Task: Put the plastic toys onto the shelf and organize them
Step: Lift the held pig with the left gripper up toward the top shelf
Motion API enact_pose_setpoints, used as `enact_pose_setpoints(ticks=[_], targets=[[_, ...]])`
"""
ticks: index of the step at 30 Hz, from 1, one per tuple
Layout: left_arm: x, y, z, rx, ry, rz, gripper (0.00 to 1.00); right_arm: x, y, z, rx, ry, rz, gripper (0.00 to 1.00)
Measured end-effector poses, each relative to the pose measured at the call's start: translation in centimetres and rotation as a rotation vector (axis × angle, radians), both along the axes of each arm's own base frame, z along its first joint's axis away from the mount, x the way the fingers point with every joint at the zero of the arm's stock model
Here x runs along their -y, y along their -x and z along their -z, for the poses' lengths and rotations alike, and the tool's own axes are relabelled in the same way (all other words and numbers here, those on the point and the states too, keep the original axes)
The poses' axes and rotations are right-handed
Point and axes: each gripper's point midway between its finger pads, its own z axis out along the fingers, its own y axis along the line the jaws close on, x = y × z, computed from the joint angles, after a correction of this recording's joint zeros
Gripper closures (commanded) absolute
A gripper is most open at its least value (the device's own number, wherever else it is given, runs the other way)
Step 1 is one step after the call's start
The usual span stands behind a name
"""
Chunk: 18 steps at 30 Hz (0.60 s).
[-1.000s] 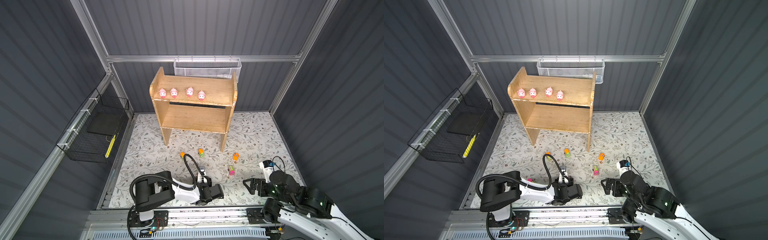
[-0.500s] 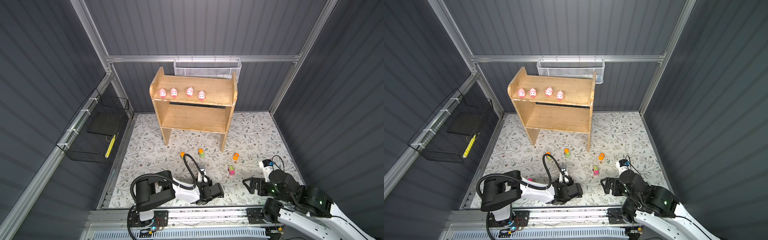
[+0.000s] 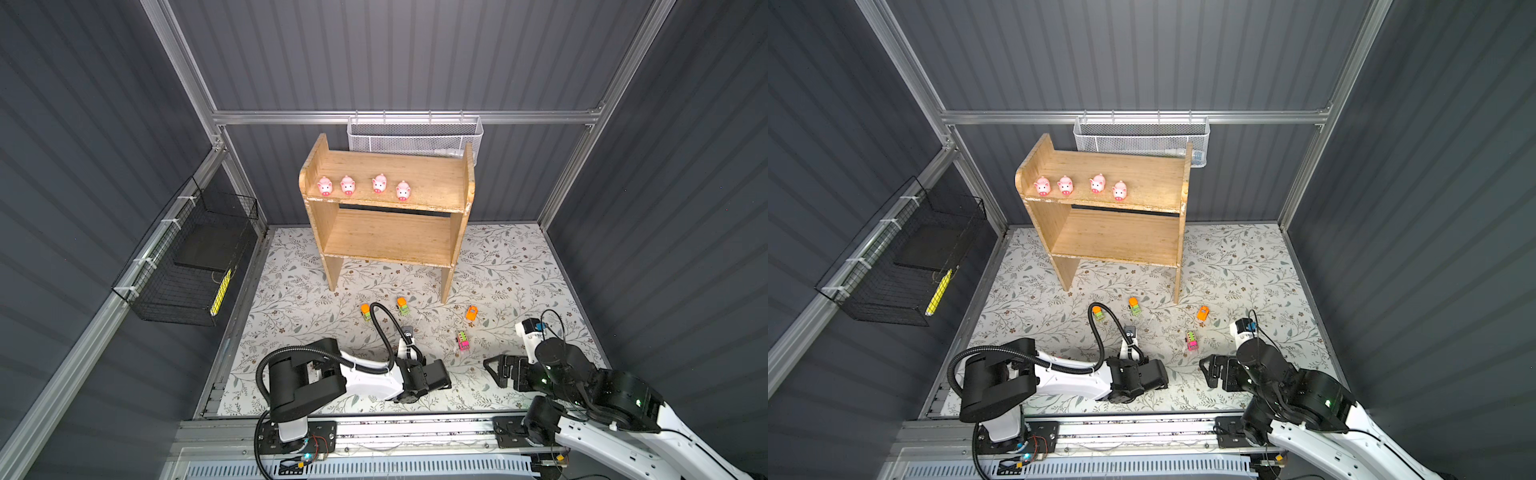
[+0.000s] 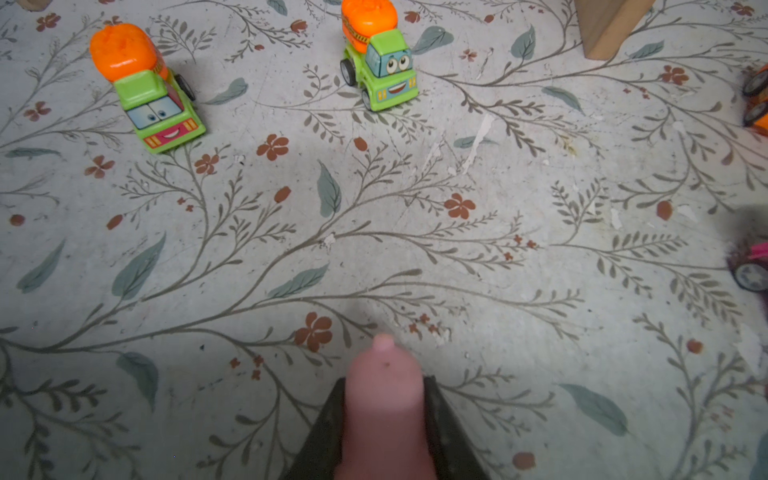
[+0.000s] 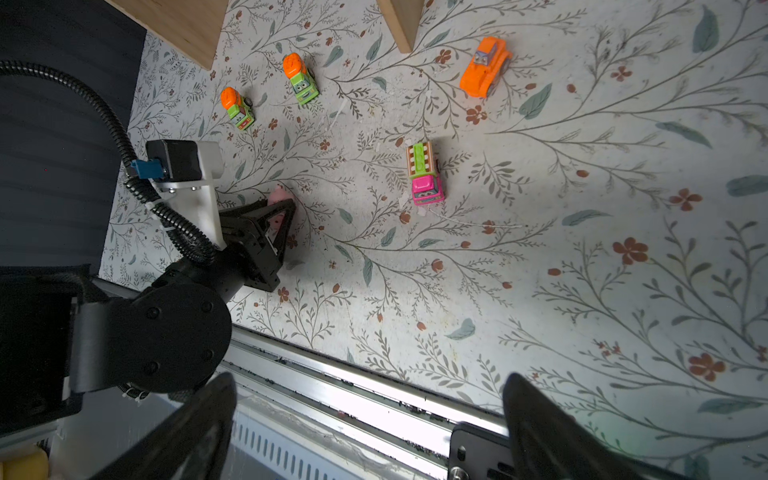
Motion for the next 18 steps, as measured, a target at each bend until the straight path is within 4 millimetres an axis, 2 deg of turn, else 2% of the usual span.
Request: enact_pose_setpoints(ticks=[6,18], targets=[[0.3,0.2,-3.1,-0.015,0.016,0.019,0.71,-0.1,0.0,-0.5,0.007,-0.011,-0.002,0.01],[1.7,-0.2,-12.5,0.021,0.024,0.089,0.71,-0.8,-0.6,-1.2,0.011,-0.013,-0.005,0.01]])
